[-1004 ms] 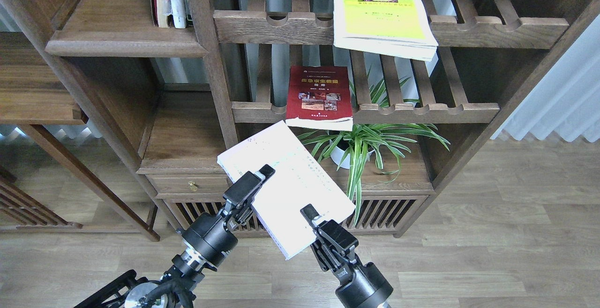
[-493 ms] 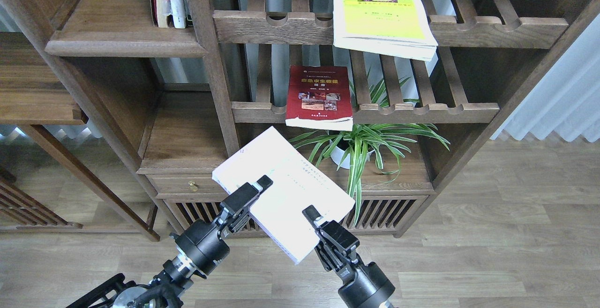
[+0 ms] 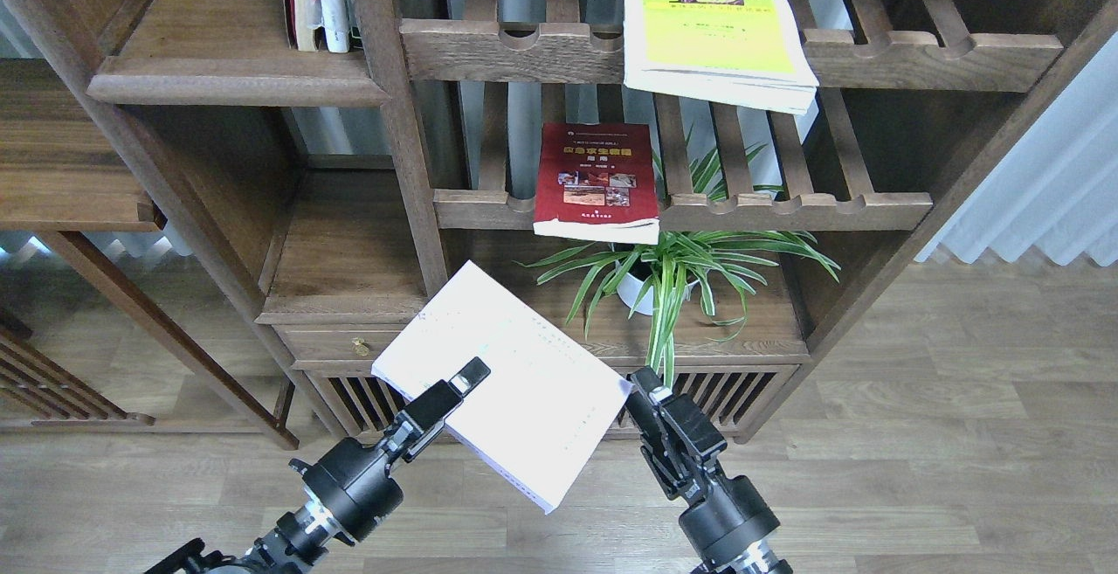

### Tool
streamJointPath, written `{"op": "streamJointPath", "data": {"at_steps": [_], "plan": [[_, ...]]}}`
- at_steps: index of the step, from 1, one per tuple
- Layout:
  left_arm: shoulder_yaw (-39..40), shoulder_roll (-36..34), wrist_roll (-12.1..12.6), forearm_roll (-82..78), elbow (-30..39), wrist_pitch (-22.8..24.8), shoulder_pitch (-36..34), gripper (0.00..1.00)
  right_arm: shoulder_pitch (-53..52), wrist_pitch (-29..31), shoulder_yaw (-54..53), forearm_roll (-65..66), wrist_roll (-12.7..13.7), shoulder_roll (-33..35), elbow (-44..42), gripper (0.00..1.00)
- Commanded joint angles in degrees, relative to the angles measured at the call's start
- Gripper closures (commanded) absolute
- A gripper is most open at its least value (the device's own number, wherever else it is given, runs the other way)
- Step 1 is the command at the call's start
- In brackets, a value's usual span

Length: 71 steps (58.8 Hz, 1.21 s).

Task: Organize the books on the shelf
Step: 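Release right gripper and carry the white book away with left gripper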

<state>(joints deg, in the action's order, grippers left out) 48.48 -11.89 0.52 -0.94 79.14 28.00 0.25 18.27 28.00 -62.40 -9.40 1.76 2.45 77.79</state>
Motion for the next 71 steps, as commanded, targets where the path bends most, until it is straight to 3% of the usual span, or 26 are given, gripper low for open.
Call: {"op": "streamJointPath", "data": {"at_steps": [1, 30, 55, 71], "plan": [[1.4, -0.1, 0.0, -2.3, 0.0, 0.0, 0.9, 0.92, -0.2, 0.0, -0.3, 0.0, 0.0, 0.1, 0.0, 0.23], [11.9, 9.8, 0.0, -20.2, 0.0, 0.0, 6.5, 0.92, -0.7, 0.0, -2.5, -0.1, 0.0, 0.3, -1.3, 0.2], [17.8, 4.7, 0.3, -20.5, 0.1, 0.0, 8.9, 0.93, -1.5, 0.0, -3.7, -0.2, 0.1, 0.3, -1.9, 0.2], [17.9, 6.9, -2.5, -20.2, 0.0, 0.0, 9.9, 0.89, -2.5, 0.0, -3.2, -0.2, 0.1, 0.1, -2.2, 0.2]]}}
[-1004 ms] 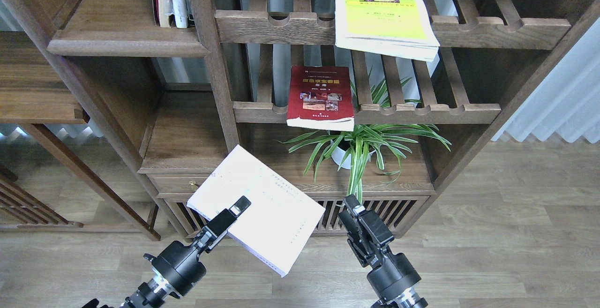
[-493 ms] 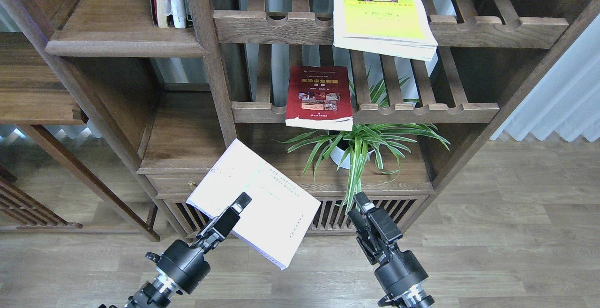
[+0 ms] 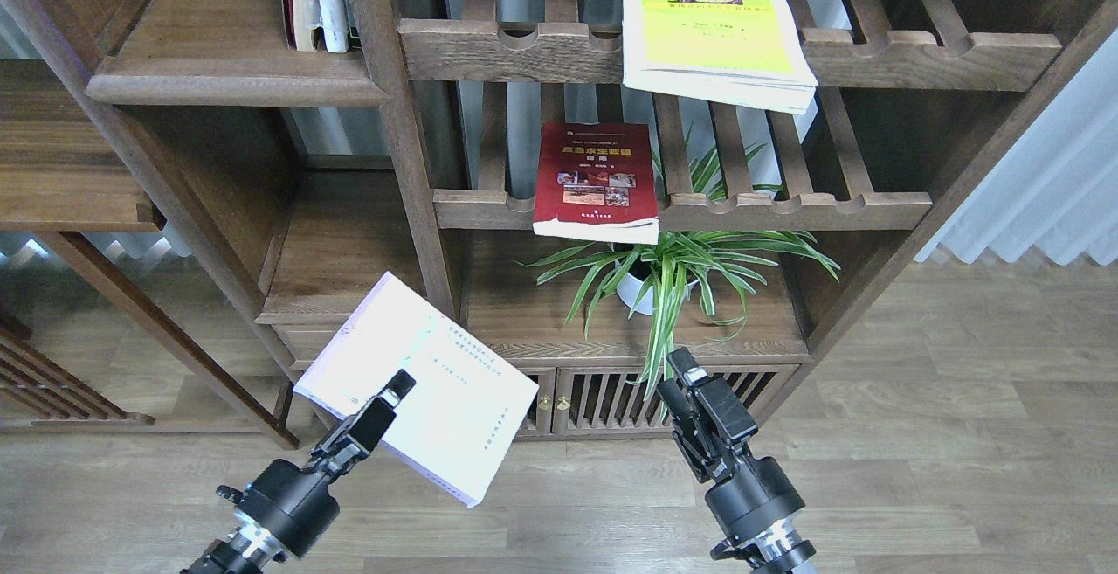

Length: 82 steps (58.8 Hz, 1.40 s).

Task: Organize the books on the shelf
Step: 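Release right gripper and carry the white book away with left gripper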

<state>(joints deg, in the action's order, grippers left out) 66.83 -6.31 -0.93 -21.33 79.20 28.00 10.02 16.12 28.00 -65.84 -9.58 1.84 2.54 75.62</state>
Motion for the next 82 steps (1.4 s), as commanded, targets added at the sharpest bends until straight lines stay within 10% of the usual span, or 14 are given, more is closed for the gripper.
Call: {"op": "streamJointPath", "data": {"at_steps": [1, 22, 82], "plan": [[-0.5, 1.4, -1.0, 0.2, 0.0, 0.0, 0.1, 0.89, -0.4, 0.0, 0.2, 0.0, 0.0, 0.0, 0.0, 0.2], [2.8, 1.3, 5.0, -1.4, 0.0, 0.0, 4.6, 0.94, -0.5, 0.0, 0.1, 0.0, 0.0, 0.1, 0.0, 0.2], [19.7, -7.0, 5.2, -1.8, 0.1, 0.0, 6.2, 0.94, -2.5, 0.0, 0.6, 0.1, 0.0, -0.4, -1.7, 0.2]]}}
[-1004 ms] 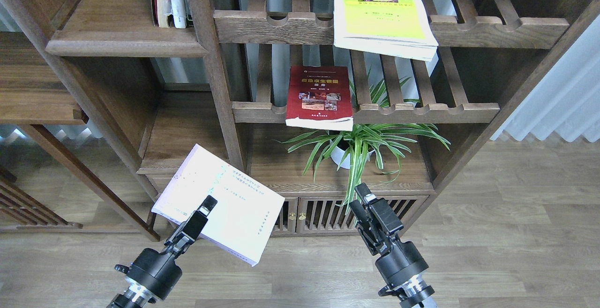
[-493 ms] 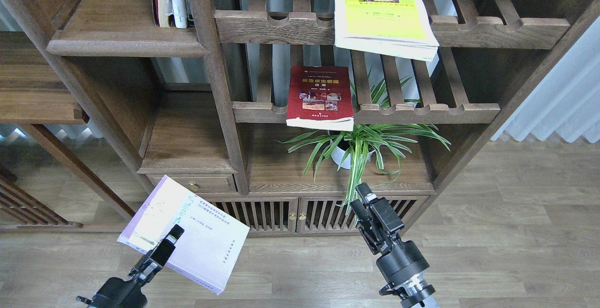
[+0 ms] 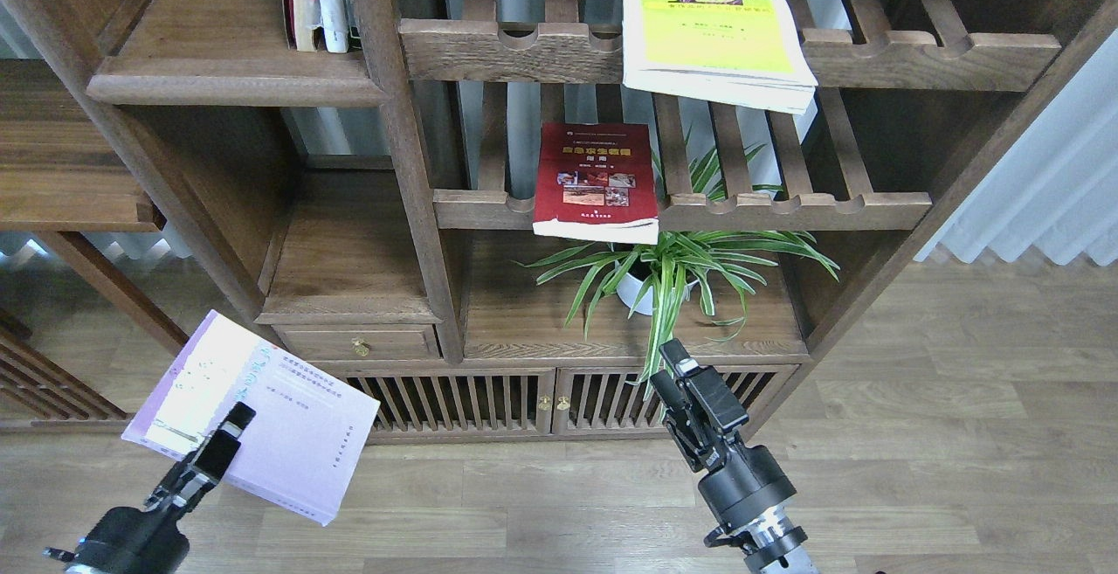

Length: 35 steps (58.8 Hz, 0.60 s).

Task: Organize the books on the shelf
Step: 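Release right gripper and carry the white book away with left gripper, then lift the white book with the left gripper up to the top shelf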

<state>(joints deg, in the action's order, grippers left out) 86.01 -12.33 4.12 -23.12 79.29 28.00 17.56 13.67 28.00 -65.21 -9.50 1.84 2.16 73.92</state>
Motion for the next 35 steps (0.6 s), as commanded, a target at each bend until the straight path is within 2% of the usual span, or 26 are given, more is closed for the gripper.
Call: {"op": "streamJointPath", "data": {"at_steps": [1, 18, 35], "plan": [[0.7, -1.2, 0.3, 0.0, 0.0, 0.0, -1.6, 0.94, -0.1, 0.0, 0.0, 0.0, 0.0, -0.1, 0.0, 0.2], [3.2, -10.1, 1.8, 0.0, 0.0, 0.0, -7.8, 0.93, -0.6, 0.0, 0.0, 0.0, -0.1, -0.1, -1.5, 0.19], [4.1, -14.9, 2.5, 0.0, 0.0, 0.0, -8.9, 0.93, -2.5, 0.0, -0.1, 0.1, -0.2, -0.2, -3.3, 0.16]]}}
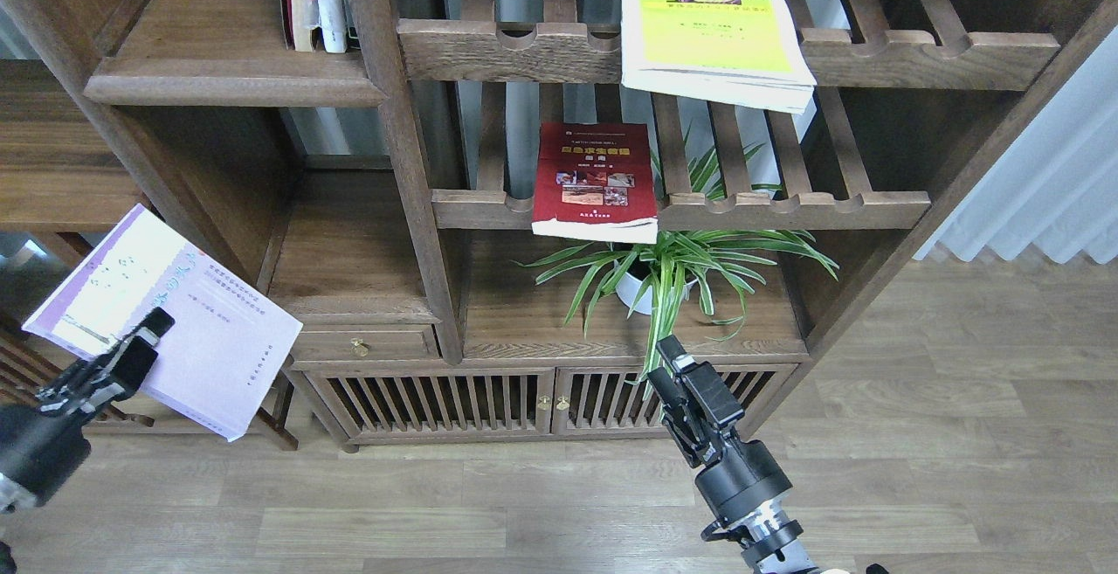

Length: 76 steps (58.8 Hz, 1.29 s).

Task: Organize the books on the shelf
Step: 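Lift the white book with the left gripper up to the top shelf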

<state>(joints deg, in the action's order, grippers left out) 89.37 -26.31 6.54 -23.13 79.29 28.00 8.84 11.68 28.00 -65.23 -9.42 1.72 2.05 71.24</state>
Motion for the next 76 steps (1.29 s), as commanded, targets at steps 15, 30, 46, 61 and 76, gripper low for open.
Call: {"op": "streamJointPath", "data": {"at_steps": [15, 30, 46, 61, 76], "plan": [[1.8, -5.2, 1.1, 0.0, 0.0, 0.0, -1.1, 0.93, -0.8, 0.0, 0.0, 0.1, 0.0, -0.1, -0.8, 0.15], [2.6, -10.3, 1.1, 0.2, 0.0, 0.0, -5.4, 0.93, -0.9, 0.0, 0.0, 0.0, 0.0, 0.0, -1.0, 0.14], [2.6, -12.9, 1.2, 0.2, -0.1, 0.0, -7.5, 0.93, -1.0, 0.0, 0.1, 0.1, 0.0, -0.1, -1.1, 0.13], [1.8, -12.9, 1.1, 0.3, -0.1, 0.0, -12.6, 0.92, -1.4, 0.0, 0.2, 0.1, 0.0, -0.1, -1.1, 0.13], [-0.9, -12.8, 1.0, 0.7, -0.1, 0.0, -19.9, 0.91, -1.5, 0.0, 0.2, 0.2, 0.0, -0.2, -1.1, 0.13]]}}
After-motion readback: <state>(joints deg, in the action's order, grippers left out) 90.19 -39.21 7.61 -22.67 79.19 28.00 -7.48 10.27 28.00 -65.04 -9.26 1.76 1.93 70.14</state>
